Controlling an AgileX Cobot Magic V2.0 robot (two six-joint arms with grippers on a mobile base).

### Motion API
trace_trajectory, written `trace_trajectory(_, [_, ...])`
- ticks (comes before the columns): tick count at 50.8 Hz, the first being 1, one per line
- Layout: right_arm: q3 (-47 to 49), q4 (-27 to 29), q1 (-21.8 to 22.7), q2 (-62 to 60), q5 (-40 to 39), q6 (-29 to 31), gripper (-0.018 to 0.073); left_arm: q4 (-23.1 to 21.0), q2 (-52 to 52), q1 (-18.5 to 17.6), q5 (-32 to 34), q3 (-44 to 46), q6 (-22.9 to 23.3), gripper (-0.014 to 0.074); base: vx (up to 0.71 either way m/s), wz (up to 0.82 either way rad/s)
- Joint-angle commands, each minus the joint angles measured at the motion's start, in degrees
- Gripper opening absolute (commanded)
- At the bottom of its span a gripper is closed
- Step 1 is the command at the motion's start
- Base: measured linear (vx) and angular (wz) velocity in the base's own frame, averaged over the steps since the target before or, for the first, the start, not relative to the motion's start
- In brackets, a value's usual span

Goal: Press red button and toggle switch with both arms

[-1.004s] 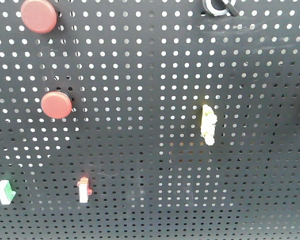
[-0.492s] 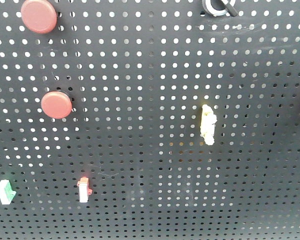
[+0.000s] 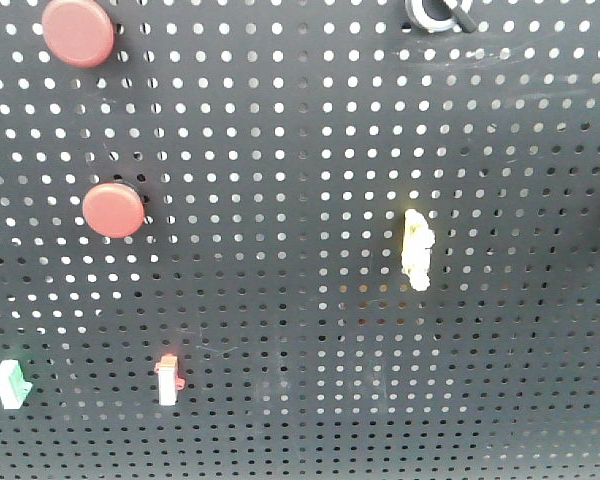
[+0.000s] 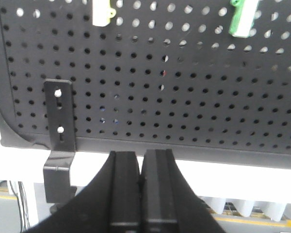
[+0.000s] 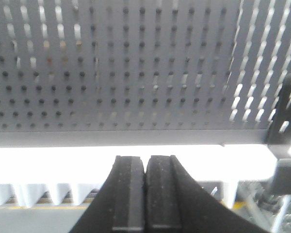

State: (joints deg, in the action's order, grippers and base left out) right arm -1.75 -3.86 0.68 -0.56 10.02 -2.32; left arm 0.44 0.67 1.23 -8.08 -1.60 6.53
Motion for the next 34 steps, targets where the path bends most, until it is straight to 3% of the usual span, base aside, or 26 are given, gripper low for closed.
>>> trace_trajectory(1, [-0.6,0.2,0.1,-0.9,-4.2,0.2,0.0,-0.4,0.9,0.0,4.8,-2.0,-0.1,0.0002,0.0,0.0])
trace_trajectory(34, [-0.6,0.2,0.1,-0.9,-4.2,0.2,0.0,-0.4,0.9,0.0,4.8,-2.0,-0.1,0.0002,0.0,0.0])
